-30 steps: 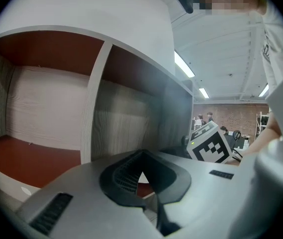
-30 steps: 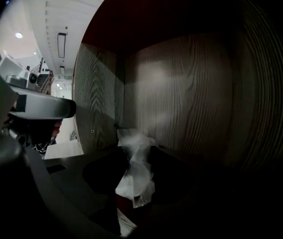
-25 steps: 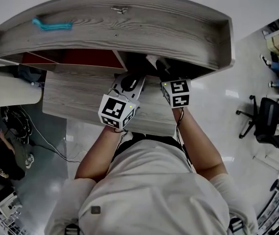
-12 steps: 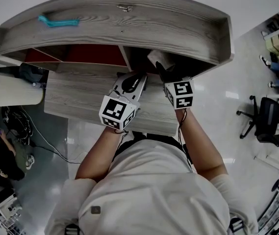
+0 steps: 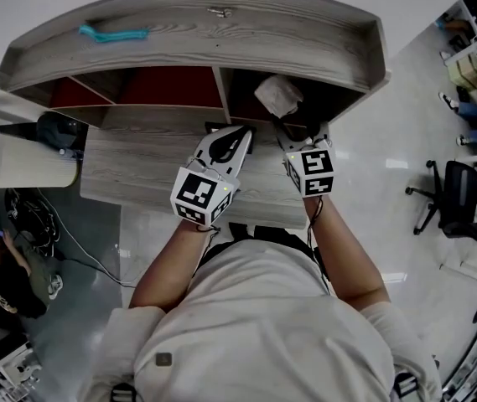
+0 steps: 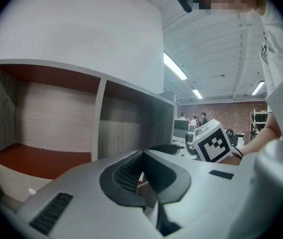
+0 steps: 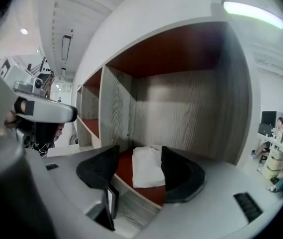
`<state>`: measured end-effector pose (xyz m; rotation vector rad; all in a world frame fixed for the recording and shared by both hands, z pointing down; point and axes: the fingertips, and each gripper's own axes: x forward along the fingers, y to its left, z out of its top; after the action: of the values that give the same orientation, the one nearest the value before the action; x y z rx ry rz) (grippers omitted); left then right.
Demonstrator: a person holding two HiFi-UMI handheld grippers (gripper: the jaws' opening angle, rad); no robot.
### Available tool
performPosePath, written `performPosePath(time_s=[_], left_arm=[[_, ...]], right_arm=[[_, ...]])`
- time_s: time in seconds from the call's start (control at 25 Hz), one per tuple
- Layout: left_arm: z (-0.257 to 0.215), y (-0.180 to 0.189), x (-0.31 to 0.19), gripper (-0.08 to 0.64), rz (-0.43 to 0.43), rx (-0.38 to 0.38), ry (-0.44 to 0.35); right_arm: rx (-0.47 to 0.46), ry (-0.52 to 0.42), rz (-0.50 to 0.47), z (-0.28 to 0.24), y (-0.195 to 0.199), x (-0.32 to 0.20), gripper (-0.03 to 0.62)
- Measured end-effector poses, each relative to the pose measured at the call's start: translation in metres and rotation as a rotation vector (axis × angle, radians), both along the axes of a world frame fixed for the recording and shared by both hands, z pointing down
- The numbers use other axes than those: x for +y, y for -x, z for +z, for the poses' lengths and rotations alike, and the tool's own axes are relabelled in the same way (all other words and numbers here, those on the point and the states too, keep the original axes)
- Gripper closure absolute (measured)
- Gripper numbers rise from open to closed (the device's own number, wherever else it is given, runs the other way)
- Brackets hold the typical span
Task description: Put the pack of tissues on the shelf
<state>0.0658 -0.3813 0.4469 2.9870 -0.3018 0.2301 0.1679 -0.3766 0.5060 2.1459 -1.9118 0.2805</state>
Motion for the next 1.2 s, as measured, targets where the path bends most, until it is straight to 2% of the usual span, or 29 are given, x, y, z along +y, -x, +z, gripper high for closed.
performPosePath(time_s=[0.36,0.72,1.0,1.2], left_arm=[[-0.01,0.031,0.024,0.545,0.044,0.003,-0.03],[-0.025,0.057,0.047,0.545,0.082,0.031,-0.024],[-0.036,0.074,0.054,0.545,0.09,0.042,-0.043],[-0.045,0.084,0.058,0.545,0.093,0.054,-0.048]], right_arm=[[0.01,-0.037,-0.005,-0.023,0.037,0.043,0.332],[-0.011,-0.083,-0.067,-0.055,0.08,0.08,0.437],[-0.009,-0.113,-0.111,-0.073,0.104,0.099,0.544],[-0.021,-0.118,-0.151,-0.077,0.119,0.108,0.569]])
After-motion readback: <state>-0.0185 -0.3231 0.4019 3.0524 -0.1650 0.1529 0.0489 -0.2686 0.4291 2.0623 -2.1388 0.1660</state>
